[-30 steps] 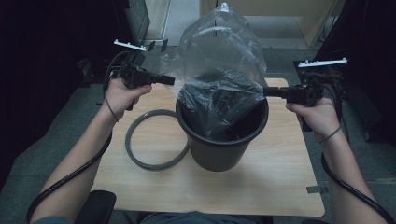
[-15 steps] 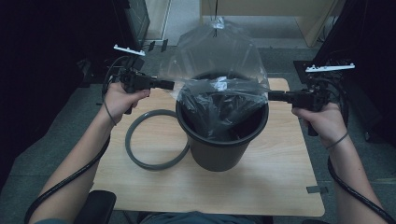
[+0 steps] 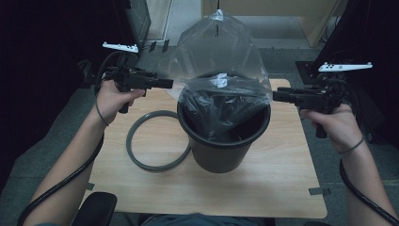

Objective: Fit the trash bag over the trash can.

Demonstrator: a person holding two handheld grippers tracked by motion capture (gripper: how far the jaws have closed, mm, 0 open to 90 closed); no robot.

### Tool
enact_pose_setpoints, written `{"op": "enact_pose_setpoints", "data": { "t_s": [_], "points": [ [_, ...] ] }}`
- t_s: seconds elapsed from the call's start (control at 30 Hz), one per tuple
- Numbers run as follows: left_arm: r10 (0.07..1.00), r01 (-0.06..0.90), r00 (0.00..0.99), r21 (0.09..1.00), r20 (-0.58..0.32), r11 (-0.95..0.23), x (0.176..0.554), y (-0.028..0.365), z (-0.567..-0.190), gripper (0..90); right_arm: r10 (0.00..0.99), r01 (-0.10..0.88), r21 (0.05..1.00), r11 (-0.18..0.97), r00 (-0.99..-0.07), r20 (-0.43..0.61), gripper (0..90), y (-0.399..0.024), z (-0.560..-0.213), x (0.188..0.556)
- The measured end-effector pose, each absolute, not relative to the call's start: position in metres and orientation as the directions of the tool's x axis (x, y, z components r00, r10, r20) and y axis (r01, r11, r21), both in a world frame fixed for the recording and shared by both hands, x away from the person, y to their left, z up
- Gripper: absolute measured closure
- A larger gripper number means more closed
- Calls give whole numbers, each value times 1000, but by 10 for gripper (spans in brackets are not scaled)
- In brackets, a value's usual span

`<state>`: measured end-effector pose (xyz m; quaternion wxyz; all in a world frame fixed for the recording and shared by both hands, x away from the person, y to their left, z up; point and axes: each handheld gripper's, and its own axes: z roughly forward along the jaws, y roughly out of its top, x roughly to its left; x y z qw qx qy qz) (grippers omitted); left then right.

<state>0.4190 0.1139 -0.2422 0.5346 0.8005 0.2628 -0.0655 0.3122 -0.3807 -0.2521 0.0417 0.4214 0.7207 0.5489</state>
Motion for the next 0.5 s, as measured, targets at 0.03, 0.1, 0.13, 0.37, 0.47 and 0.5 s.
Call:
{"op": "enact_pose_setpoints", "data": {
  "t_s": [0.03, 0.1, 0.13, 0.37, 0.47, 0.5],
  "points": [
    [348, 486, 856, 824, -382, -290, 419, 115, -239, 436, 653, 559, 828, 42, -642, 401, 606, -381, -248, 311],
    [349, 476, 860, 831, -372, -287, 418, 117, -234, 427, 656, 544, 838, 44, -648, 386, 607, -380, -241, 309],
    [349, 476, 860, 831, -372, -287, 418, 117, -234, 427, 654, 533, 845, 41, -654, 381, 608, -379, -238, 309],
    [364, 463, 864, 832, -347, -305, 417, 110, -226, 551, 643, 502, 862, 66, -682, 348, 579, -366, -230, 313],
    [358, 473, 861, 829, -362, -299, 414, 111, -226, 546, 642, 487, 870, 80, -693, 329, 574, -362, -233, 309],
    [363, 471, 861, 829, -357, -301, 413, 112, -227, 527, 640, 485, 871, 82, -696, 327, 571, -362, -234, 307]
  ]
}}
